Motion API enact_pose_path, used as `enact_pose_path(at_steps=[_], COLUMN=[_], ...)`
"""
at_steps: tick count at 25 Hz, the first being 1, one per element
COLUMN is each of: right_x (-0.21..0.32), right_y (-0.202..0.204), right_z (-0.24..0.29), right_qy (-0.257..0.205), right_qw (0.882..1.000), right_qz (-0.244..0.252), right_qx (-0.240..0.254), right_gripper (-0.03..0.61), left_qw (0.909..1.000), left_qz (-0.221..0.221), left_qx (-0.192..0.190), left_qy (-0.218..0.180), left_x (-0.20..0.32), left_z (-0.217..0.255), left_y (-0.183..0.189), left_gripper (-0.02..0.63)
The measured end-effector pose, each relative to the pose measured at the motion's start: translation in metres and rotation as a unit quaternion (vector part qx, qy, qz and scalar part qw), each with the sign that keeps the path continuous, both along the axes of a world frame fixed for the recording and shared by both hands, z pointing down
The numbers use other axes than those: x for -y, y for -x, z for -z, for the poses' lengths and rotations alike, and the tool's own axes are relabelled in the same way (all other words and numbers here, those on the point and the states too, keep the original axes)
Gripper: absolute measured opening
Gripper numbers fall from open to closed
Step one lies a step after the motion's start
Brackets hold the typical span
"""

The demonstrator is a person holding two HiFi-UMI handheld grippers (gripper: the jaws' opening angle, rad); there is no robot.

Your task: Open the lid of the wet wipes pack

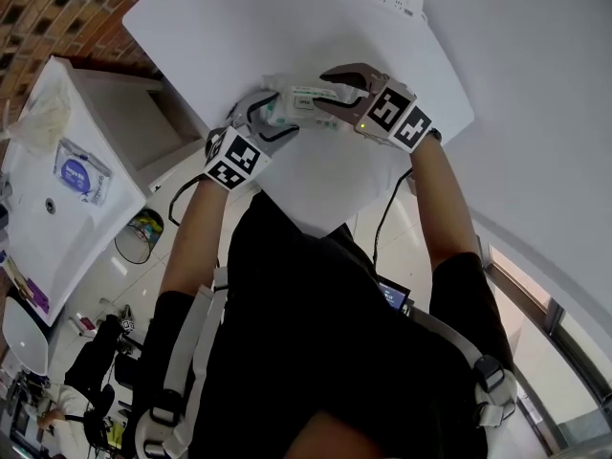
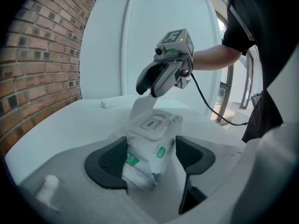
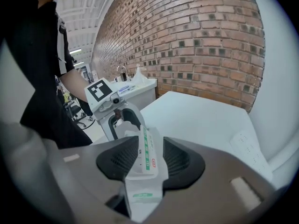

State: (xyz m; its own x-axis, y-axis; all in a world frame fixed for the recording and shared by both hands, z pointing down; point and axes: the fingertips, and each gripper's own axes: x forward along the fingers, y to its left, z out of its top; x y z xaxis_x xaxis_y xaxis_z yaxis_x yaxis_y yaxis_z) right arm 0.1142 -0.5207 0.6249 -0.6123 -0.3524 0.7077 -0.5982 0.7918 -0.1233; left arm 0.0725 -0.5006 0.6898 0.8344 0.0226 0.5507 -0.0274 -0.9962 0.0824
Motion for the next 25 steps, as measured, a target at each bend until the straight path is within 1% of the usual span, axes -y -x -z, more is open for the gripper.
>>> enact_pose_path(at_steps=[5, 8, 11, 13, 16, 20, 25], right_x=[0.015, 0.023, 0.03, 0.035, 0.042, 0.052, 0.056], right_y=[-0.011, -0.017, -0.023, -0.027, -0.037, -0.044, -0.047], right_z=[0.012, 0.015, 0.012, 0.007, -0.004, -0.017, -0.027], right_qy=[-0.029, -0.042, -0.044, -0.044, -0.045, -0.045, -0.04], right_qw=[0.999, 0.998, 0.998, 0.997, 0.996, 0.992, 0.99], right_qz=[-0.018, -0.033, -0.05, -0.061, -0.079, -0.116, -0.138], right_qx=[-0.02, -0.021, -0.014, -0.014, -0.023, -0.013, -0.008], right_gripper=[0.15, 0.135, 0.132, 0.132, 0.112, 0.106, 0.094], left_qw=[1.0, 0.9996, 0.9991, 0.9991, 0.999, 0.999, 0.9983], left_qz=[-0.006, -0.004, -0.007, -0.01, -0.009, -0.013, -0.01], left_qx=[0.003, -0.009, -0.017, -0.014, -0.011, -0.009, -0.019], left_qy=[0.007, 0.025, 0.038, 0.039, 0.042, 0.043, 0.054], left_x=[-0.001, -0.001, 0.001, 0.002, 0.002, 0.002, 0.002], left_z=[0.002, 0.005, 0.008, 0.008, 0.007, 0.007, 0.009], left_y=[0.001, 0.001, 0.0, 0.0, 0.0, 0.0, 0.001], left_gripper=[0.33, 0.33, 0.33, 0.33, 0.33, 0.33, 0.33])
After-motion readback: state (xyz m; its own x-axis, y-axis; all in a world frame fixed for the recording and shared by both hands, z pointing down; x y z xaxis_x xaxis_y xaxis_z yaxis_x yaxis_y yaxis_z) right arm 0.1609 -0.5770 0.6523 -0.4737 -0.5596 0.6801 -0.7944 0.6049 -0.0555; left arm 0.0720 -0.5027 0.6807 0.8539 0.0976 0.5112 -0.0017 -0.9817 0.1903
